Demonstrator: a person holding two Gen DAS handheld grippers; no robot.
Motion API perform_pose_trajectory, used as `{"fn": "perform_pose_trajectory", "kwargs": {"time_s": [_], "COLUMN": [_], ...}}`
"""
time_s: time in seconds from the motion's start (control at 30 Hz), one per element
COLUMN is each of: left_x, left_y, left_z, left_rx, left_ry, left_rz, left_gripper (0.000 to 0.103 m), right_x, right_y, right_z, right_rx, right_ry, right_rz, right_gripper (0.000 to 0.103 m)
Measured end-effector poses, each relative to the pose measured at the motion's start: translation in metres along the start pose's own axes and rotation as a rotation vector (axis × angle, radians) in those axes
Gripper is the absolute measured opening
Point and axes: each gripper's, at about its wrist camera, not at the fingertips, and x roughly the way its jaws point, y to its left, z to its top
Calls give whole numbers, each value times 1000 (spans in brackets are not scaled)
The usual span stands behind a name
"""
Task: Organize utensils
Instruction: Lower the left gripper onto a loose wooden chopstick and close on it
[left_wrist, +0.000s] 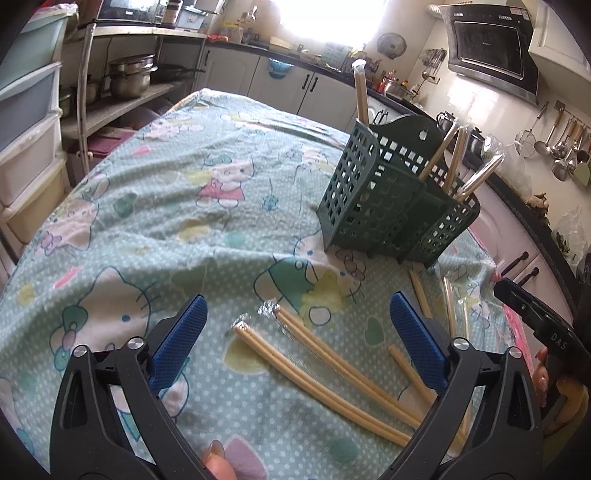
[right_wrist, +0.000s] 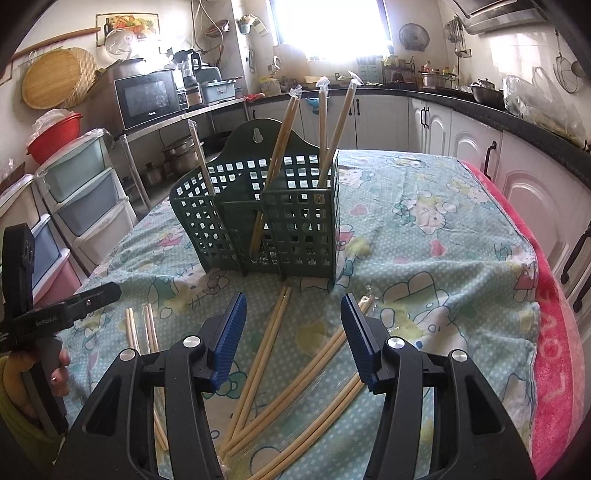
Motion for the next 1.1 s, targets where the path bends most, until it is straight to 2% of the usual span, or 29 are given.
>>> {"fn": "perform_pose_trajectory", "kwargs": {"time_s": [0.33, 0.53, 0.67, 0.87, 1.1], "left_x": [8, 22, 25, 26, 26], "left_y": [8, 20, 22, 26, 32], "left_z": [-12, -17, -18, -19, -19], "left_rx": [-26, -73, -71, -74, -82], "left_ry": [55, 106, 108, 109, 112], "left_rz": [-26, -46, -45, -33, -9], "left_gripper": [70, 63, 60, 49, 30], "right_x": [3, 11, 22, 45, 80], "right_y": [-8, -21, -34, -45, -51], "right_z": [-2, -3, -3, 0, 10], "right_rx": [22, 50, 76, 74, 59], "right_ry": [8, 24, 59, 109, 165], "right_rz": [-8, -37, -67, -80, -108], "right_gripper": [51, 51, 51, 51, 51]}}
